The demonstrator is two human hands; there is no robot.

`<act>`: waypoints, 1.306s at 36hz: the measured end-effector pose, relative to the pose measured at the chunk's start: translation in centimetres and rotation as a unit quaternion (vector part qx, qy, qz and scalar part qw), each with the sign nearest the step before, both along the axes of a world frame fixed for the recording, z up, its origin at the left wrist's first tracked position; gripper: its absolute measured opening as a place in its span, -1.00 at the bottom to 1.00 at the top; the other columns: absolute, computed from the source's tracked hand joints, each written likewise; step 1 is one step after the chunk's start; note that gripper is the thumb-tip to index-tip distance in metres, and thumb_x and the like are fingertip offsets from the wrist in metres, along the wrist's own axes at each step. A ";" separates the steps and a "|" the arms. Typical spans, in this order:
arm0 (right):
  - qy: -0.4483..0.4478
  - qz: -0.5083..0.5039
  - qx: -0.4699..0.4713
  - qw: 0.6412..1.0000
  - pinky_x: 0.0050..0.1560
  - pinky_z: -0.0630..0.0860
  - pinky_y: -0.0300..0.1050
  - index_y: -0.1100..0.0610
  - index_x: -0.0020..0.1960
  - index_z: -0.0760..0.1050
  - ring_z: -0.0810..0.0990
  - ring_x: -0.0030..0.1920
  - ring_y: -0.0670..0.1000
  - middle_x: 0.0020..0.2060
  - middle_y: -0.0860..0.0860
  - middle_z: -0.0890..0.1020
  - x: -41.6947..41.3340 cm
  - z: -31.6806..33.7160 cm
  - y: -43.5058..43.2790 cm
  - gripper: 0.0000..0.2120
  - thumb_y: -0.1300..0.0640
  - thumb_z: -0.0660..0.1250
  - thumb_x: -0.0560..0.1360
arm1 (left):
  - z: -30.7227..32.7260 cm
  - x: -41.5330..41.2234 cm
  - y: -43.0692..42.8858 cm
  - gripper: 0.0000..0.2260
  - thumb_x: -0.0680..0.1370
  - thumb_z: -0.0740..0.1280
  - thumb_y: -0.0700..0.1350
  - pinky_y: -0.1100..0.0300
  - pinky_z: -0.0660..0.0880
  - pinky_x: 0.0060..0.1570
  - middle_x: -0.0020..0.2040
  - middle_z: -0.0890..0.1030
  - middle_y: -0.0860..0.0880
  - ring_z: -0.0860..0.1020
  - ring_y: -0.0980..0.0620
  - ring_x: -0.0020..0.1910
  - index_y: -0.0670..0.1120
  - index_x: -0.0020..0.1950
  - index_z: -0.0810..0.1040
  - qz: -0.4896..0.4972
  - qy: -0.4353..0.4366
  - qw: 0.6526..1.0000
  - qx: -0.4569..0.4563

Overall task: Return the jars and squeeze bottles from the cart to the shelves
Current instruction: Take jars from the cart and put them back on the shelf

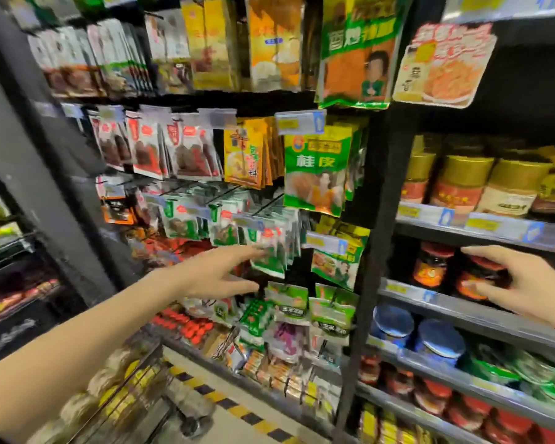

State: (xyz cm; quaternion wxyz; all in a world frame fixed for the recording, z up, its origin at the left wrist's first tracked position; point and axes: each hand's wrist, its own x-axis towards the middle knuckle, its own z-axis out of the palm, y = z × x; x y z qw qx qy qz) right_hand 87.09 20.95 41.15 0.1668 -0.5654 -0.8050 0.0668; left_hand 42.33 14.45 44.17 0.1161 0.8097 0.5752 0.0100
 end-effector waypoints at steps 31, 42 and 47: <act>-0.145 0.566 -0.074 0.808 0.44 0.18 -0.16 0.00 0.50 0.10 0.21 0.46 -0.07 0.47 -0.07 0.24 -64.1 -5.3 10.9 -0.33 -0.08 0.30 0.49 | -7.7 -35.4 -13.7 -0.10 0.29 0.02 0.45 0.23 0.19 0.38 0.51 0.22 0.04 0.21 0.08 0.47 0.00 0.52 0.11 0.472 0.022 0.880 -0.053; -0.219 0.665 -0.101 0.707 0.45 0.12 -0.12 0.04 0.50 0.10 0.23 0.46 -0.04 0.47 -0.02 0.25 -77.2 -11.1 11.3 -0.35 -0.05 0.29 0.50 | -15.7 -41.3 -13.9 -0.27 0.49 0.19 0.28 0.23 0.13 0.40 0.51 0.21 -0.05 0.20 0.02 0.47 -0.09 0.52 0.11 0.540 -0.036 0.833 -0.115; -0.256 0.673 -0.134 0.680 0.43 0.21 -0.12 0.07 0.50 0.09 0.23 0.46 -0.02 0.47 0.02 0.24 -81.2 -16.6 10.7 -0.34 -0.05 0.28 0.51 | -21.9 -44.5 -12.9 -0.34 0.51 0.23 0.23 0.12 0.35 0.32 0.42 0.38 -0.14 0.37 -0.06 0.37 -0.15 0.46 0.23 0.540 -0.070 0.822 -0.168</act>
